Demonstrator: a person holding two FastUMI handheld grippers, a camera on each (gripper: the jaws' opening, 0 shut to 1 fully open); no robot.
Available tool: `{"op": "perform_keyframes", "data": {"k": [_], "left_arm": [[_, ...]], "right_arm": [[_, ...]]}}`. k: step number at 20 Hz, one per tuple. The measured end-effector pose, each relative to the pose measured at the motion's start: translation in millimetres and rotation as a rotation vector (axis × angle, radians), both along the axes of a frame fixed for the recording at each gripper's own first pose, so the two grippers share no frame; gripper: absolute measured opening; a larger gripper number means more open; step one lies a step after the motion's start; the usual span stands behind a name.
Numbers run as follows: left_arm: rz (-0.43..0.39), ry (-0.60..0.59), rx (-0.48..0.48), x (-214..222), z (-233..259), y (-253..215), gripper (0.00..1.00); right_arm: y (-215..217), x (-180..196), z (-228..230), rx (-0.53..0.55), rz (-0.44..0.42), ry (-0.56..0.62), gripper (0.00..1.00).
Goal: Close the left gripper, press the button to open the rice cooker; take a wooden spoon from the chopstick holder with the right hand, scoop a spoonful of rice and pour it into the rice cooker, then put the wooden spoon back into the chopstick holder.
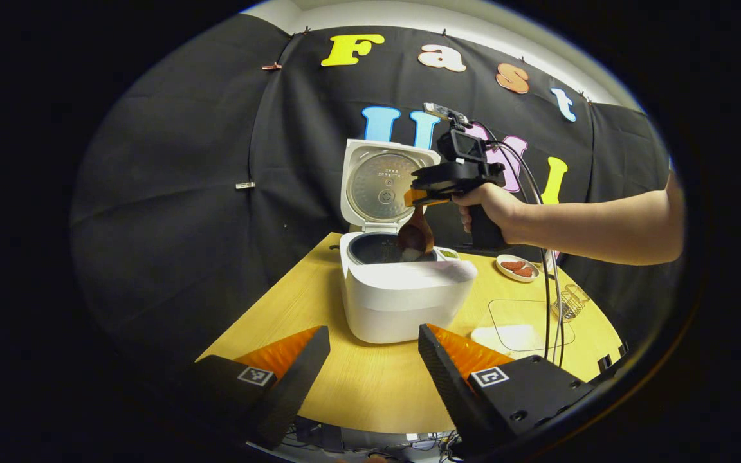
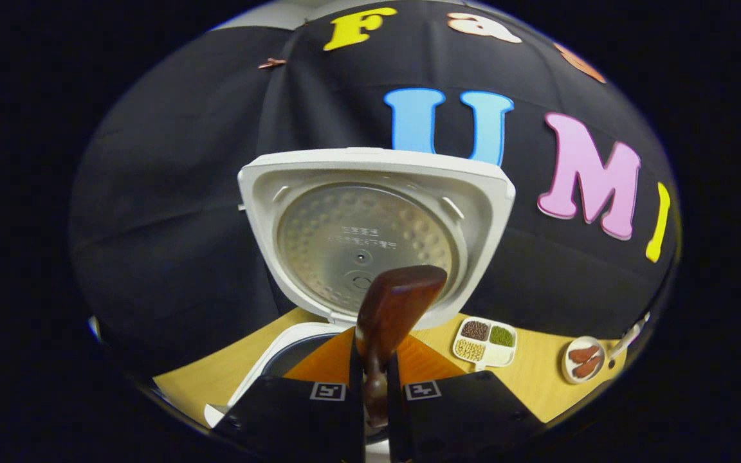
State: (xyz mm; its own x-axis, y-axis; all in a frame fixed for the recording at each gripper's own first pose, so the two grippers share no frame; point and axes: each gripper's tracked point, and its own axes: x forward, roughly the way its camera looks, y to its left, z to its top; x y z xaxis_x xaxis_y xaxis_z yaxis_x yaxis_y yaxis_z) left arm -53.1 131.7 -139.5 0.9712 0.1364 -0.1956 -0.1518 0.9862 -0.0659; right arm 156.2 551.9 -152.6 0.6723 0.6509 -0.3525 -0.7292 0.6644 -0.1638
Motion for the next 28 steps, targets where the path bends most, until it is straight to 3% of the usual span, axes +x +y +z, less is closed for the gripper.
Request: {"op": "perform_keyframes", "data": {"k": [7, 8, 9, 11, 19, 28], "left_arm": [[0.015, -0.003, -0.028, 0, -3, 4, 0.95], [0.018, -0.003, -0.027, 0, -3, 5, 0.96], [0.019, -0.005, -0.026, -1, -4, 7, 0.96], [0.023, -0.002, -0.022, 0, -4, 8, 0.96], [0.005, -0.013, -0.022, 10, 5, -3, 0.96], [-0.019, -0.08, 0.03, 44, 55, -25, 0.96]], "right_arm": [[31, -42, -13, -0.168, 0.199, -0.204, 0.18], [35, -46, -17, -0.194, 0.224, -0.232, 0.14], [38, -51, -18, -0.212, 0.246, -0.254, 0.18], [41, -57, -22, -0.225, 0.261, -0.26, 0.18], [-3, -18, 38, -0.035, 0.08, -0.099, 0.18], [-156, 43, 137, 0.27, -0.165, 0.082, 0.18]]}}
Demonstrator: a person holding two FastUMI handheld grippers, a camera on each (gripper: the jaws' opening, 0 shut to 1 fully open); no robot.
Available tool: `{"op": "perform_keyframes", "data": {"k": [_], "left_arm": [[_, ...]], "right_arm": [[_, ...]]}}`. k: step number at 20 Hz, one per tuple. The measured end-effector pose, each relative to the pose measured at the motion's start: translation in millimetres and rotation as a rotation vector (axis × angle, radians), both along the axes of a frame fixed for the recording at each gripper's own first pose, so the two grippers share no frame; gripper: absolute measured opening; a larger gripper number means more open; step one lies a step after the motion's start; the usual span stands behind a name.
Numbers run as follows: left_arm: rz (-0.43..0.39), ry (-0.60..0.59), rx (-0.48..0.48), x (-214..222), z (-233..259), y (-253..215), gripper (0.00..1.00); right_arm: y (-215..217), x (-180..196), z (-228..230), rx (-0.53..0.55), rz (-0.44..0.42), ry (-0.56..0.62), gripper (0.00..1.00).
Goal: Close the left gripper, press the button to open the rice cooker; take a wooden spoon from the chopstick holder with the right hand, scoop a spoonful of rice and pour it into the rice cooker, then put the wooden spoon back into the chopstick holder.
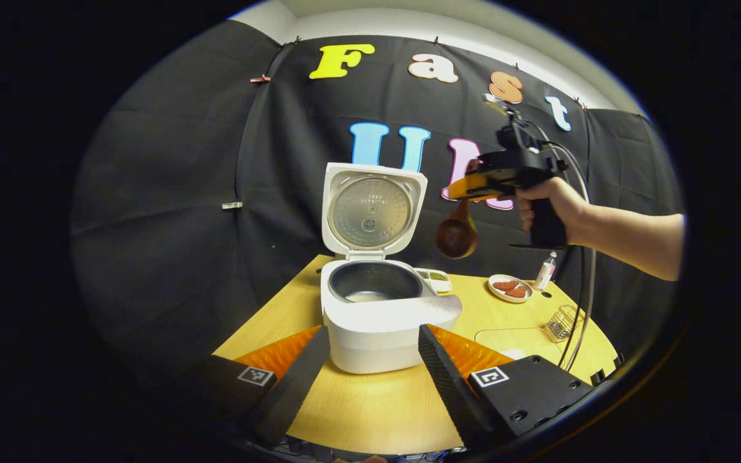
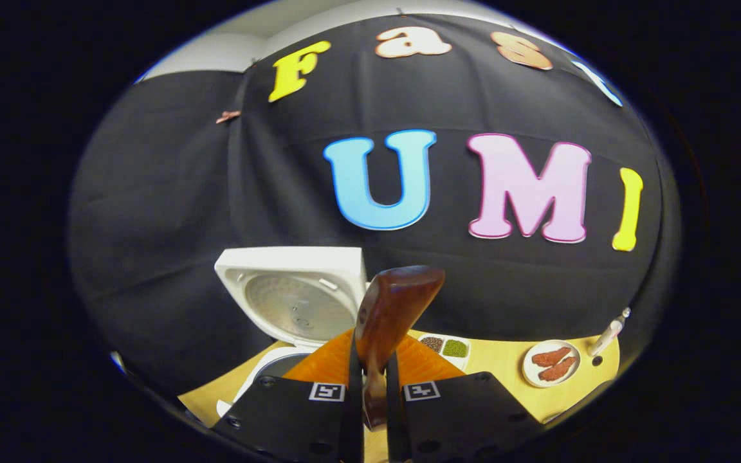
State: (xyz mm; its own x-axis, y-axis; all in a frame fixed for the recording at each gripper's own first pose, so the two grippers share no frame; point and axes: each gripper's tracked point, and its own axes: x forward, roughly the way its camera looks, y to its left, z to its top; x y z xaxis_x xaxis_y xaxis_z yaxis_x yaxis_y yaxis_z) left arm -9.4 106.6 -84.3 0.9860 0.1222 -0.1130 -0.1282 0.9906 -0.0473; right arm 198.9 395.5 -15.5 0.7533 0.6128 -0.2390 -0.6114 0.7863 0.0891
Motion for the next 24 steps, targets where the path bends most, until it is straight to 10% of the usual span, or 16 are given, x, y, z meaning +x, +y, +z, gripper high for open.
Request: {"op": "perform_keyframes", "data": {"k": [14, 24], "left_arm": [[0.05, -0.022, -0.017, 47, 36, -53, 0.96], [0.154, -0.059, -0.016, 56, 49, -102, 0.95]], "right_arm": [[-329, 55, -4, 0.07, -0.399, 0.052, 0.18], [-473, 77, -122, 0.103, -0.651, 0.216, 0.18]]}}
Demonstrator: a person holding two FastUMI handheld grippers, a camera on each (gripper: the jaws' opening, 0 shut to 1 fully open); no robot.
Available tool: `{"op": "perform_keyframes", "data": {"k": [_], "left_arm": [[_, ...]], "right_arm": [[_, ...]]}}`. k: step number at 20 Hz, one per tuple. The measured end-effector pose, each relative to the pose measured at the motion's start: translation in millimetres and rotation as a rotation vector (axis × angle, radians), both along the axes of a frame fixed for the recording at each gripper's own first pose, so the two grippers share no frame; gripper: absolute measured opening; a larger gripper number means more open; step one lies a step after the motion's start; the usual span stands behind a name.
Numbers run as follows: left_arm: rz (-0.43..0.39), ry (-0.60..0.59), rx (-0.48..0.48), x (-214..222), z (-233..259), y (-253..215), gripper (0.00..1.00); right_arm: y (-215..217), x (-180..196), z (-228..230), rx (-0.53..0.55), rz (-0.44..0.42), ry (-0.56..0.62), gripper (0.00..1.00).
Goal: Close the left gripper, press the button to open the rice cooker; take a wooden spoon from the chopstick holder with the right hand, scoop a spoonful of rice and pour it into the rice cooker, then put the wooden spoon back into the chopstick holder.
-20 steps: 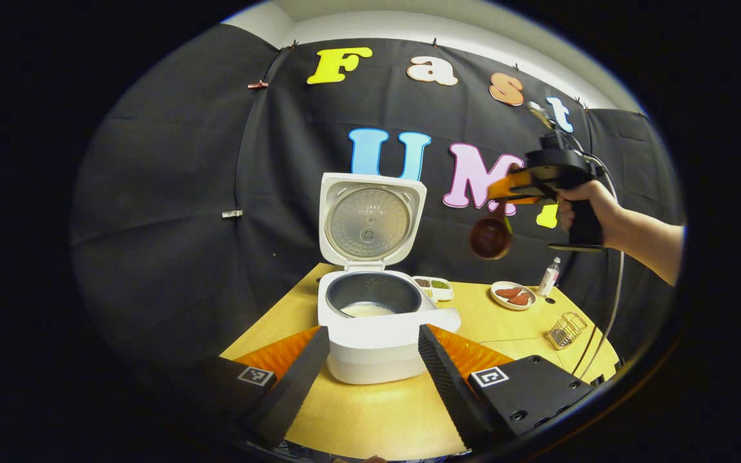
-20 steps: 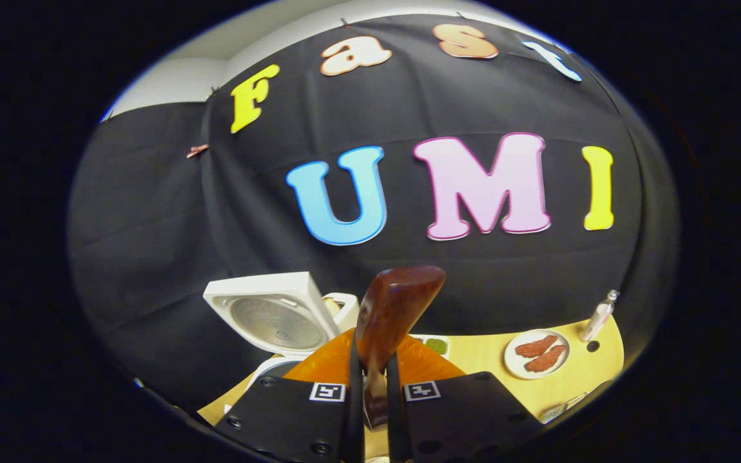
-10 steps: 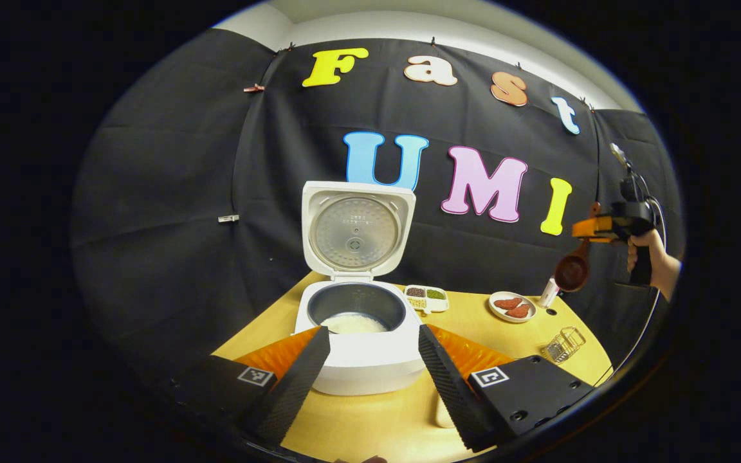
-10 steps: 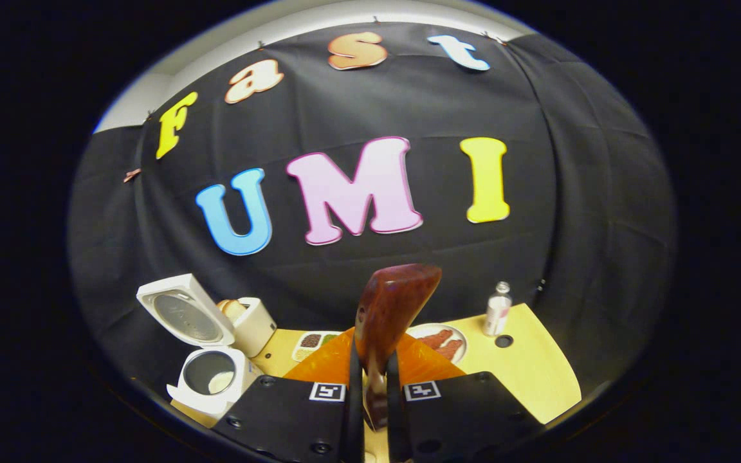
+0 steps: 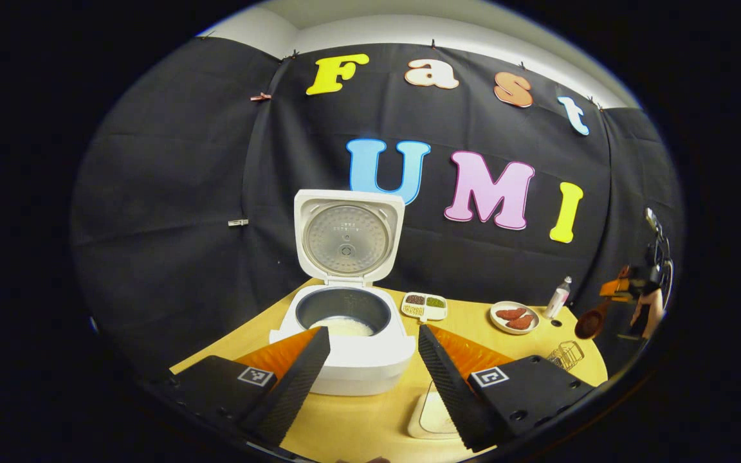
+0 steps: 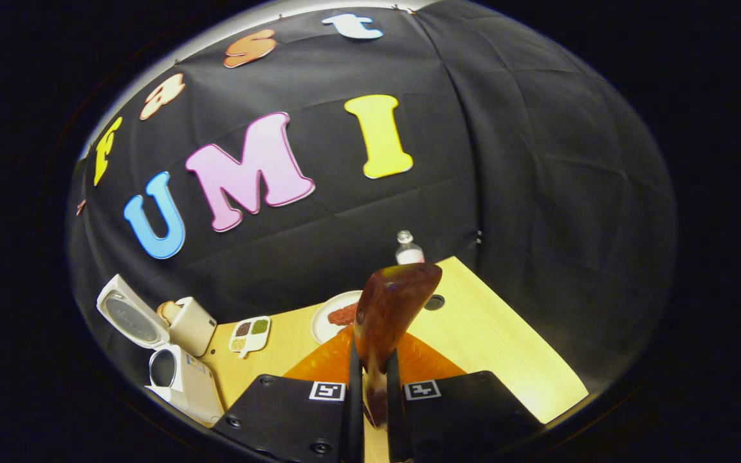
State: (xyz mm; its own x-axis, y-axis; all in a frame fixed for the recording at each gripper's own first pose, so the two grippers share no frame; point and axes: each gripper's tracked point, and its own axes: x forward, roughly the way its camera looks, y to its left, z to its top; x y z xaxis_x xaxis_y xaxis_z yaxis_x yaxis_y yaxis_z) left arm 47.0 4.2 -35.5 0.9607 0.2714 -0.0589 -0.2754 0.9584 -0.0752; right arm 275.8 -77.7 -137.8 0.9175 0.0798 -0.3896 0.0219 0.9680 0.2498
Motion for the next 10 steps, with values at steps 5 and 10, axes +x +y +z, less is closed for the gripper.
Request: {"op": "perform_keyframes", "data": {"k": [5, 10], "left_arm": [[-0.004, 0.0, 0.03, 4, 5, -28, 0.96], [0.01, 0.015, 0.055, -5, 2, -40, 0.95]], "right_arm": [[-9, 2, -56, -0.007, -0.002, 0.069, 0.18], [-3, 6, -96, 0.01, -0.004, 0.131, 0.19]]}}
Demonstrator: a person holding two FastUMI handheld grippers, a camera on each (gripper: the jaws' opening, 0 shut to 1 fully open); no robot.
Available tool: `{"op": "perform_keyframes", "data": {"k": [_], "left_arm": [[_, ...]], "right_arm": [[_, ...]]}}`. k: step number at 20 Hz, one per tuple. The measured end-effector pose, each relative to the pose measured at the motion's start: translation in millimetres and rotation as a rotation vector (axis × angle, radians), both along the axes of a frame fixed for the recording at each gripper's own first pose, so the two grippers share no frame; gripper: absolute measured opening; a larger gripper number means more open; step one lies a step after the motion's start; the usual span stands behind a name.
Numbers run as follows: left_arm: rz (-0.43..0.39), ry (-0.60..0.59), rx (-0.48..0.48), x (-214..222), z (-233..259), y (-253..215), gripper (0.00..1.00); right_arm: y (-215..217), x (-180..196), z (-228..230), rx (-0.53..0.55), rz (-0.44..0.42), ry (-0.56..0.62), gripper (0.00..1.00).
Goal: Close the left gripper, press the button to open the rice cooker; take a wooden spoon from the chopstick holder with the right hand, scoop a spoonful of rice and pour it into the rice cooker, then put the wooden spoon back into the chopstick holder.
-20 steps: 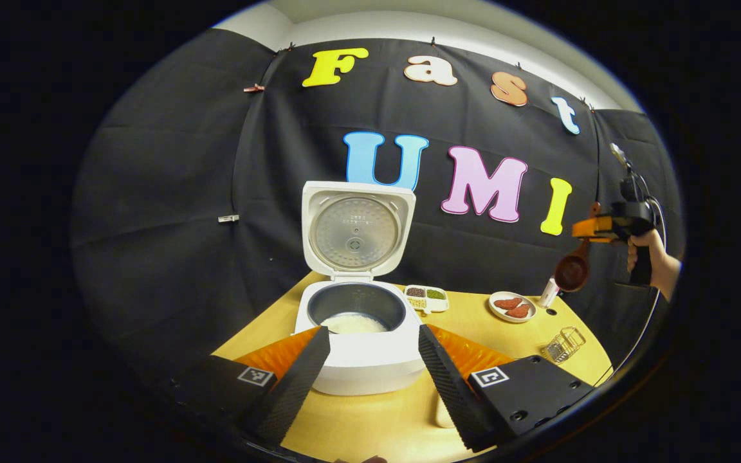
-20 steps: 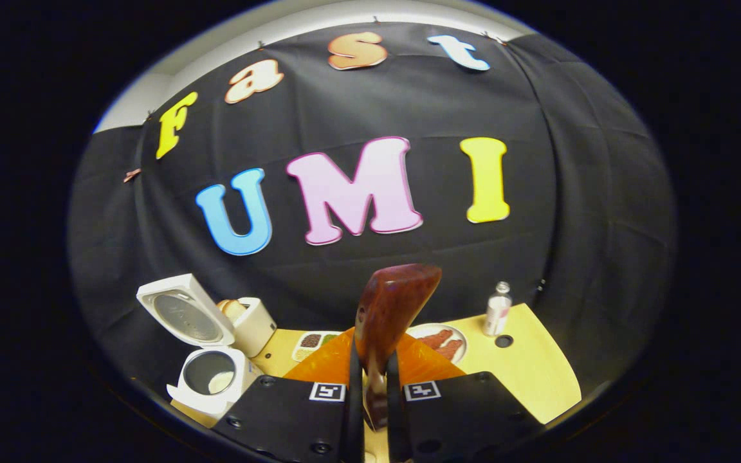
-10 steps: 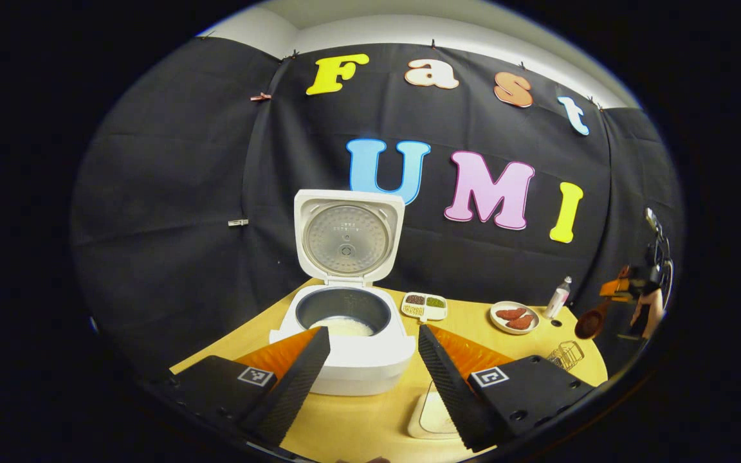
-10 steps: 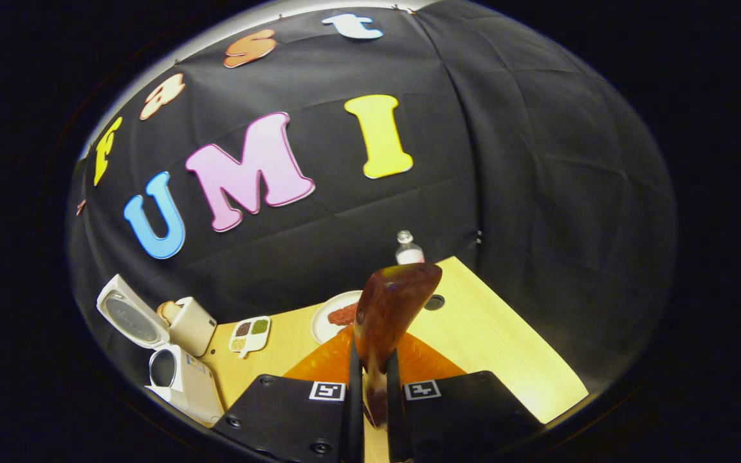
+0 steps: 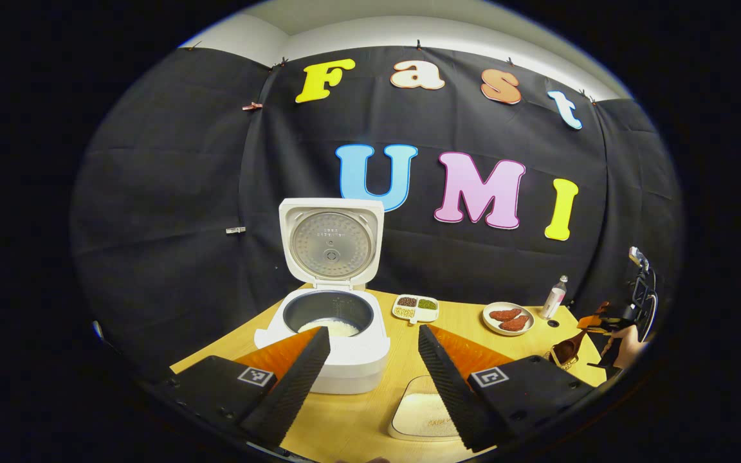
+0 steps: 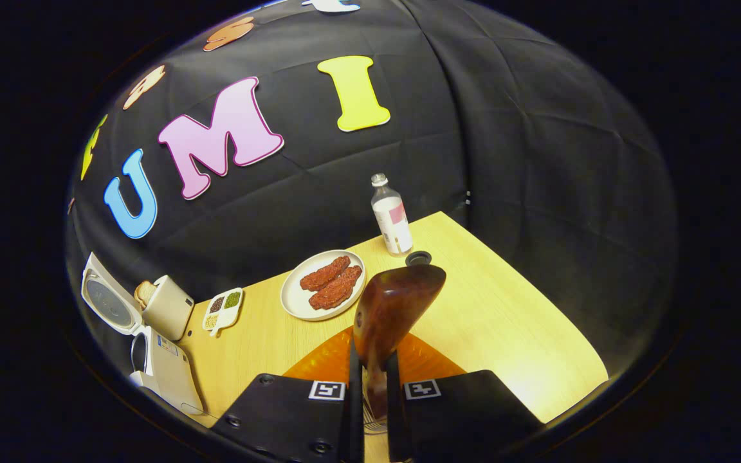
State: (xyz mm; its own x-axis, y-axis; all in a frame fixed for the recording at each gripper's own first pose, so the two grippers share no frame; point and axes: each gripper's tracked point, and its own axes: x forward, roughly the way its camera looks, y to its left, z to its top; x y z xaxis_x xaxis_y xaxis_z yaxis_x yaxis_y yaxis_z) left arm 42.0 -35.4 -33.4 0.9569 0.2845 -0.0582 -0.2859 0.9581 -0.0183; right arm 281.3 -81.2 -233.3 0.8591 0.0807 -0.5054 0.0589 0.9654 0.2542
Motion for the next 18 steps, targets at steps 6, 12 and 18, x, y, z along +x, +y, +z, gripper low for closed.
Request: {"op": "perform_keyframes", "data": {"k": [6, 12, 18], "left_arm": [[0.026, 0.017, -0.016, -15, -6, 7, 0.95], [0.048, -0.012, -0.011, -12, 12, 37, 0.95], [0.012, -0.062, 0.037, 20, 69, 70, 0.96]], "right_arm": [[-9, -9, -16, 0.044, -0.056, 0.04, 0.17], [-28, -38, -5, -0.034, -0.078, 0.014, 1.0], [-48, -92, 8, -0.118, -0.093, -0.007, 0.99]]}}
